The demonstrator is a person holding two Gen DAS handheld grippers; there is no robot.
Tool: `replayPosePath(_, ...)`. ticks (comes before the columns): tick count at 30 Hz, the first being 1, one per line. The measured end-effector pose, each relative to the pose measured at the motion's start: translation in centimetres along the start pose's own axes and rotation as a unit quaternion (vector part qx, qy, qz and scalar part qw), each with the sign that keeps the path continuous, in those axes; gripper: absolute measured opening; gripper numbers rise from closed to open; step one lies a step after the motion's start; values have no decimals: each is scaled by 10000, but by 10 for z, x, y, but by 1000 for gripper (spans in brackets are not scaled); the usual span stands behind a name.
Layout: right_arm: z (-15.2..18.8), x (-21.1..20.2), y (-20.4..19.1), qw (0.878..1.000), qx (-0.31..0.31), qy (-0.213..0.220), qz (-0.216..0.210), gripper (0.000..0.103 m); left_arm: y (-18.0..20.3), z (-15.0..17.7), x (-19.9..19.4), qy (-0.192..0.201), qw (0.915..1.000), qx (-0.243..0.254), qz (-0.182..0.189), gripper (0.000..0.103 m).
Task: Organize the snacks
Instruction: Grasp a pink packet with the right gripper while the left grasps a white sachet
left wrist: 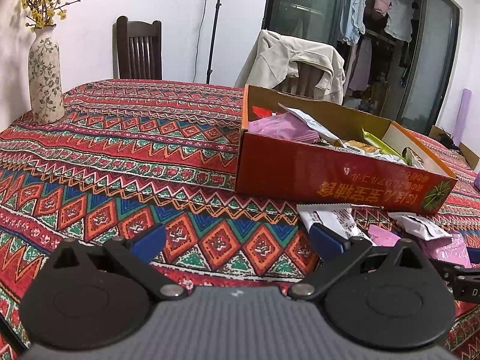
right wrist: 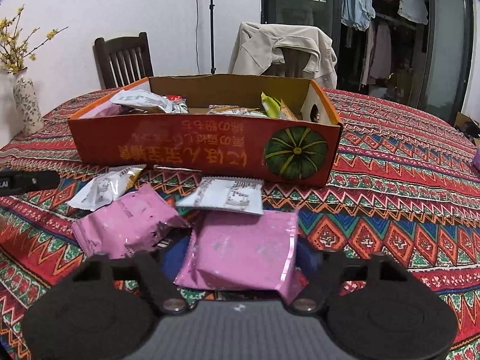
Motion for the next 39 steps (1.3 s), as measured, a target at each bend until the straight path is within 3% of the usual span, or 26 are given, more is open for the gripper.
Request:
replayPosePath(5,1,-7,-1,9999,36,83,-65,64,-2,1,2,-53,10000,-52,-30,103)
replayPosePath(23,-17,-51,6,9965,81,800,-221,64,5,-4,3,-208,9995,-35,-237,103)
replayPosePath(32,-38,-29,8,9948,112,936,-397,64,43,-14,13,-366,9993,72,-53,103)
replayPosePath(39,-31,-3,16,9950,378,756,-525,64,66,-9,38,-627,9978,161,-139,103)
Point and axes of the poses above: each gripper's, at about its wrist camera, not at the fingertips, and x roughly the way its jaws point, y to its right, z to its underside, the point moved 7 cm from there along x, roughly the way its jaws point, and after that the axes turned 1 degree about -x, right-handed, at the moved point
